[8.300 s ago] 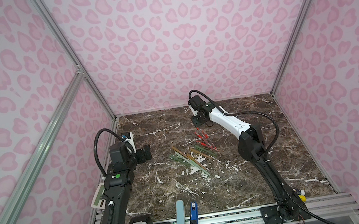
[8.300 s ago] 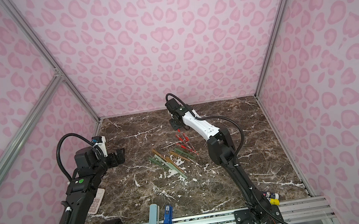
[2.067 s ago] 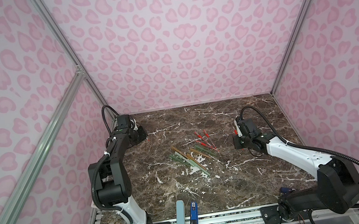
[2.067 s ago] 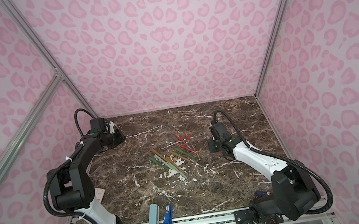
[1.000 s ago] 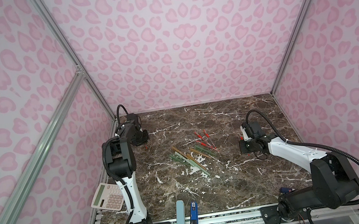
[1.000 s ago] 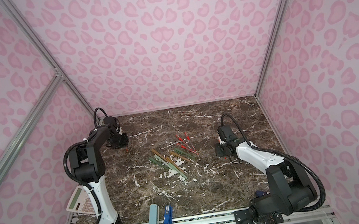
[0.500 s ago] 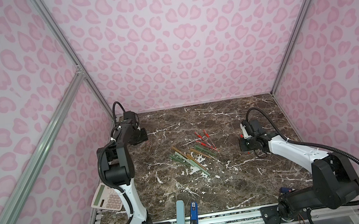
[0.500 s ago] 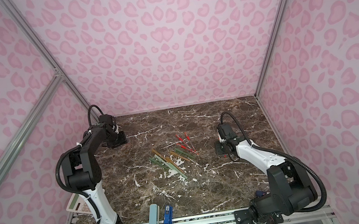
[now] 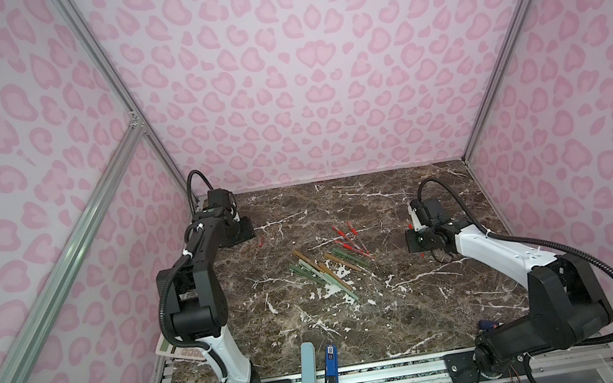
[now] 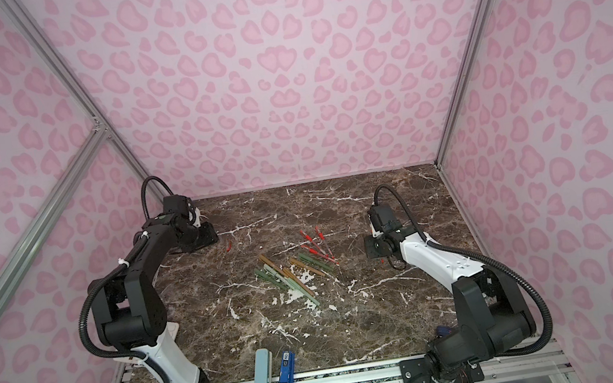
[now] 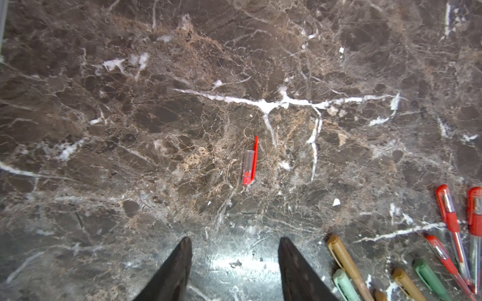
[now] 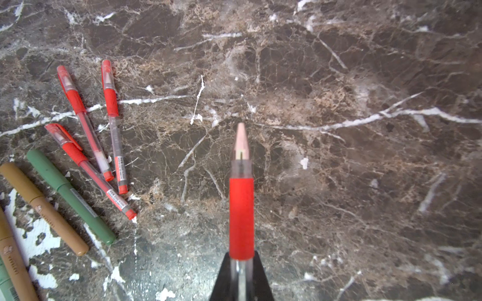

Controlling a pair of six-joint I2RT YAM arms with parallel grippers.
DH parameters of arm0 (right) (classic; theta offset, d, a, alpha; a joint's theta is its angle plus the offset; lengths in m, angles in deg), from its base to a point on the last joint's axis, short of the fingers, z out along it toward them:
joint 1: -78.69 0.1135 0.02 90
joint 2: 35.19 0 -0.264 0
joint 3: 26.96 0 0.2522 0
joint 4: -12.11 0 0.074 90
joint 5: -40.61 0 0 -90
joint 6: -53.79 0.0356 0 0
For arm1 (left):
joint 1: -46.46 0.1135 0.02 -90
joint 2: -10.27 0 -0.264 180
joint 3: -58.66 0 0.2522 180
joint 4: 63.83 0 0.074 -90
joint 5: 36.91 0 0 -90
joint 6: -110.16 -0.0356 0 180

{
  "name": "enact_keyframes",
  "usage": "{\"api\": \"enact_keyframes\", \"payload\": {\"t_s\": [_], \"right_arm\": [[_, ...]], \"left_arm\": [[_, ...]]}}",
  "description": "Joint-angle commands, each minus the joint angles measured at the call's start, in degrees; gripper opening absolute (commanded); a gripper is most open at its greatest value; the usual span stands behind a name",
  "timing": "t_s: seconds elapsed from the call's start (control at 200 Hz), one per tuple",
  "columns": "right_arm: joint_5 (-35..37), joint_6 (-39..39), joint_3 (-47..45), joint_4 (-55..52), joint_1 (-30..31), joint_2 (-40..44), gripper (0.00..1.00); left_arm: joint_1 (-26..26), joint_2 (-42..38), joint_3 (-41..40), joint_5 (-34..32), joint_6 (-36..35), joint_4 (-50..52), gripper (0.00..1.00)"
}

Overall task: Remove pen caps from pens
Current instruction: Place the pen at the top-right of the table.

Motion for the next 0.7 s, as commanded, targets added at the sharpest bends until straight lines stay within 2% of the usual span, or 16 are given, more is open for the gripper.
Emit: {"api": "enact_keyframes", "payload": {"t_s": [0.0,0.105,0.22,0.385,0.41,0.475,0.69], "right_arm": [[1.35,-1.28,1.55,-0.71,-0.37,-1.95,0.0],[0.98,-1.8,4.13,0.08,-1.0,-6.04,0.0],[1.46,-2.8,8.9,-0.87,-1.39,-11.91,0.0],[1.61,-3.67,14.16,-0.25,-2.14,-19.34,0.01],[1.42,-3.67,15.04,-0.57,-2.19,-20.45,0.02],[1.3,-3.92,17.09,-0.9,-2.19,-23.3,0.04],[0.26,-3.5,22.46,-1.3,-2.19,-30.44,0.09]], "left_arm": [[-1.33,-6.03,-4.27,0.97,-1.44,-3.17,0.65],[-2.08,-14.34,-11.8,2.47,-2.17,-6.81,0.74],[-2.13,-25.47,-21.2,4.21,-3.18,-11.57,0.88],[-2.01,-39.79,-33.36,7.7,-4.58,-18.28,0.96],[-1.62,-40.94,-34.52,9.47,-5.09,-18.71,1.0],[0.21,-42.28,-35.77,12.61,-5.08,-18.92,0.98],[4.24,-43.35,-36.16,13.86,-3.31,-21.22,0.98]]}}
